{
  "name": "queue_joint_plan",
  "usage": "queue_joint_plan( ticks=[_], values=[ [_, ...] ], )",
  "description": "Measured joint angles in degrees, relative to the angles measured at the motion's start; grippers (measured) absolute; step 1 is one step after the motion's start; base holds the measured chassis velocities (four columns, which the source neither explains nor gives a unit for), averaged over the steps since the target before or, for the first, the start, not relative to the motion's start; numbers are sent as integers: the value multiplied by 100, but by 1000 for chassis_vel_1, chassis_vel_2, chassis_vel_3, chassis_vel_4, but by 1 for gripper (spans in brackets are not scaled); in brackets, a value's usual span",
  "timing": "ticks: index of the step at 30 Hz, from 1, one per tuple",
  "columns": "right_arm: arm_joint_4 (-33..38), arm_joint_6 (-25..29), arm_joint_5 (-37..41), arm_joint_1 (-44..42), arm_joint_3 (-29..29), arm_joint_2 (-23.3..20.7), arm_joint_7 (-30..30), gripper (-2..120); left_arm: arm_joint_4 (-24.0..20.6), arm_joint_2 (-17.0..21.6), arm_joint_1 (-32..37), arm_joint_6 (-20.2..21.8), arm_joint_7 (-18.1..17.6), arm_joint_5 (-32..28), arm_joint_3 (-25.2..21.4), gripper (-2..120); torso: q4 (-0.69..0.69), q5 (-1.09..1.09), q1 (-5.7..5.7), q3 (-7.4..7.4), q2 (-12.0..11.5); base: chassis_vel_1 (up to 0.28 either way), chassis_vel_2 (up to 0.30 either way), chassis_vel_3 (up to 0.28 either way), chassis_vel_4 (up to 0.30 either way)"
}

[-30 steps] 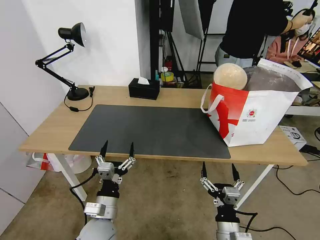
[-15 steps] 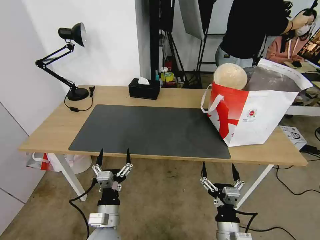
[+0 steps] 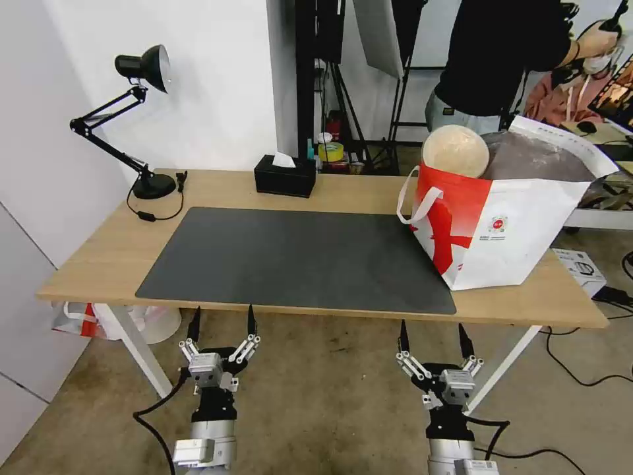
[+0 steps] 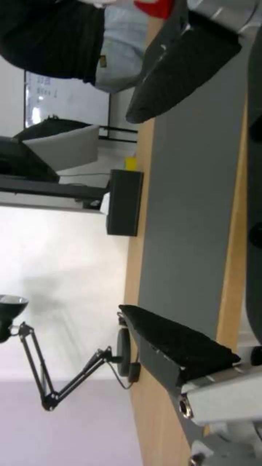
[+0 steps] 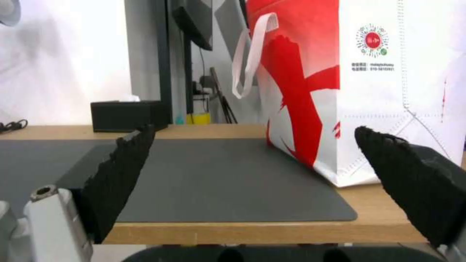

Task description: Pick up the trash from the table and place it into the takeout bag.

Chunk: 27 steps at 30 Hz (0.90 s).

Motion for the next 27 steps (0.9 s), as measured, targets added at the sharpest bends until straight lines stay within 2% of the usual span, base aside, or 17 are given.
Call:
queue_joint_plan(
  ticks=[27],
  values=[
    [0,0,0,0,0,0,0,100,91,48,21,-53,109,96,52,100,0,0,0,0,0,0,0,0,0]
  ],
)
